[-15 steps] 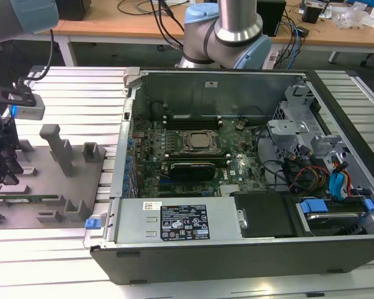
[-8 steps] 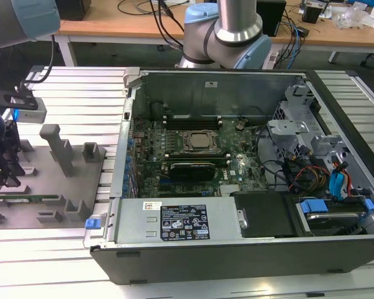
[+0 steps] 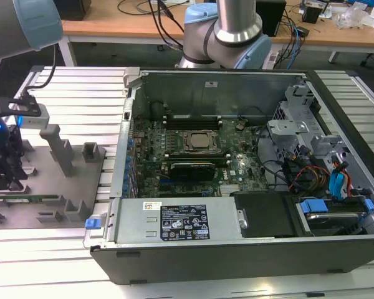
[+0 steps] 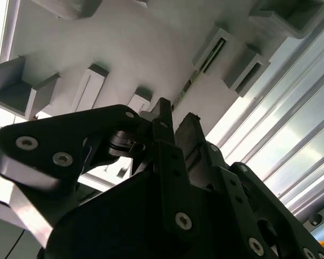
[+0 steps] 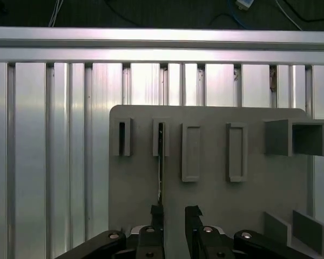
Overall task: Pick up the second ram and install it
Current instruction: 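Pick up the second ram and move it above second insertion slot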
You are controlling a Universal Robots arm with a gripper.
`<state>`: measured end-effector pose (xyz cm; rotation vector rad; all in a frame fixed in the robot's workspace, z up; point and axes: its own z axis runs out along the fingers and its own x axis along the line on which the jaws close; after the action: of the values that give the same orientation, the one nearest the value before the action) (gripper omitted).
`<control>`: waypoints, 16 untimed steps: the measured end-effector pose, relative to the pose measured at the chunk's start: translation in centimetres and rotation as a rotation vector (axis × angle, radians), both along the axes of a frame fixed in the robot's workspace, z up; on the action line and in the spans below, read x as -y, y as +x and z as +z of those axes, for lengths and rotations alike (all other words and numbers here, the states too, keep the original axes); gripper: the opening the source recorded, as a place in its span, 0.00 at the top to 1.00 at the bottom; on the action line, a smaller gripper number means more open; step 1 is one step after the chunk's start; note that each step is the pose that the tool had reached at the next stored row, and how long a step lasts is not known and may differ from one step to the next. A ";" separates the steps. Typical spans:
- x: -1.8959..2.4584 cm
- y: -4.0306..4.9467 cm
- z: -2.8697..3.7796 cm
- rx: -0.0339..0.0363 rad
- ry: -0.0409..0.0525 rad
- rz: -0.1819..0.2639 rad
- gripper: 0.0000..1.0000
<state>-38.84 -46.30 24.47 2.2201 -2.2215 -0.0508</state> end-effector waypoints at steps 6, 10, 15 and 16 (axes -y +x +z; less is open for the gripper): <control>0.60 -0.01 -1.29 0.0001 0.0002 0.000 0.70; 0.68 -0.02 -2.16 0.0001 -0.0003 0.002 0.70; 0.70 -0.19 -3.06 0.0000 -0.0019 0.005 0.70; 0.71 -0.24 -3.32 0.0001 -0.0023 0.006 0.70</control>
<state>-39.08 -47.01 21.15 2.2253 -2.2141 -0.0481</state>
